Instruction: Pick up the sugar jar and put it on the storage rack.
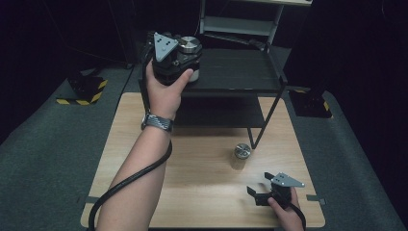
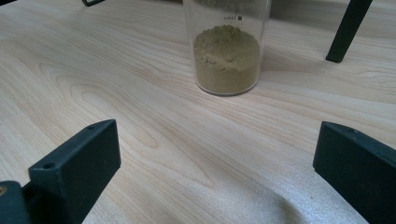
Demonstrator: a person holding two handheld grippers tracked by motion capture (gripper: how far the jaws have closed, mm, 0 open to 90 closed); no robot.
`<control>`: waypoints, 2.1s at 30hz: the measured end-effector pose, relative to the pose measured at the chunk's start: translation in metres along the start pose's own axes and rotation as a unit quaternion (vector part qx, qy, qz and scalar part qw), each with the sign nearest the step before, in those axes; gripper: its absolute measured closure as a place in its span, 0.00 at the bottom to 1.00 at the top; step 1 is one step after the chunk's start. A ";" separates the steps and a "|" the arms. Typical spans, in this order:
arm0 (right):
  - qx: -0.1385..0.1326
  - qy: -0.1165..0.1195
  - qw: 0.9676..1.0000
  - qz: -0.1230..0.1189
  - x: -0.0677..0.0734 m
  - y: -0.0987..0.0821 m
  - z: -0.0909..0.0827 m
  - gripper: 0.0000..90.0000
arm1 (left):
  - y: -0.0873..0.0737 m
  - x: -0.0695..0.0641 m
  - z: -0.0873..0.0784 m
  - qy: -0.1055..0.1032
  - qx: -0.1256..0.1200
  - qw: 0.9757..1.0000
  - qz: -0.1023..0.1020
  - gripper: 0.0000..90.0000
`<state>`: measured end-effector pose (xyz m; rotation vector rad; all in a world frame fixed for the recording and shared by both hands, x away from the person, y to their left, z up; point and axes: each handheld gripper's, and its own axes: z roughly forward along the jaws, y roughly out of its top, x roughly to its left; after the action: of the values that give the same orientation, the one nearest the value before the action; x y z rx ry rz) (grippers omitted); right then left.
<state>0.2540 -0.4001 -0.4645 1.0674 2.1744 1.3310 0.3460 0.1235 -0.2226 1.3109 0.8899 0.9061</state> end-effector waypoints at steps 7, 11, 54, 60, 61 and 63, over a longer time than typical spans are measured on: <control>-0.002 0.000 1.000 0.002 0.000 -0.001 0.000 0.01 | -0.003 -0.001 0.005 -0.002 0.002 1.000 0.000 0.39; -0.003 0.001 1.000 0.002 -0.001 -0.001 -0.001 0.01 | -0.004 -0.002 0.007 -0.002 0.001 1.000 0.001 0.39; 0.000 0.003 1.000 -0.004 0.000 0.000 0.000 0.01 | -0.019 -0.005 -0.017 0.019 -0.011 1.000 0.010 0.01; -0.001 -0.001 1.000 -0.005 0.001 0.000 0.000 0.01 | -0.023 -0.005 -0.025 0.008 -0.008 1.000 0.017 0.01; 0.000 -0.002 1.000 -0.005 0.001 0.000 0.000 0.01 | -0.023 -0.005 -0.027 0.007 -0.007 1.000 0.018 0.01; 0.001 -0.003 1.000 -0.004 0.001 0.000 0.000 0.01 | -0.023 -0.005 -0.029 0.005 -0.007 1.000 0.017 0.01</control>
<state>0.2533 -0.3989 -0.4641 1.0604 2.1746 1.3212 0.3179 0.1291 -0.2474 1.3134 0.8688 0.9445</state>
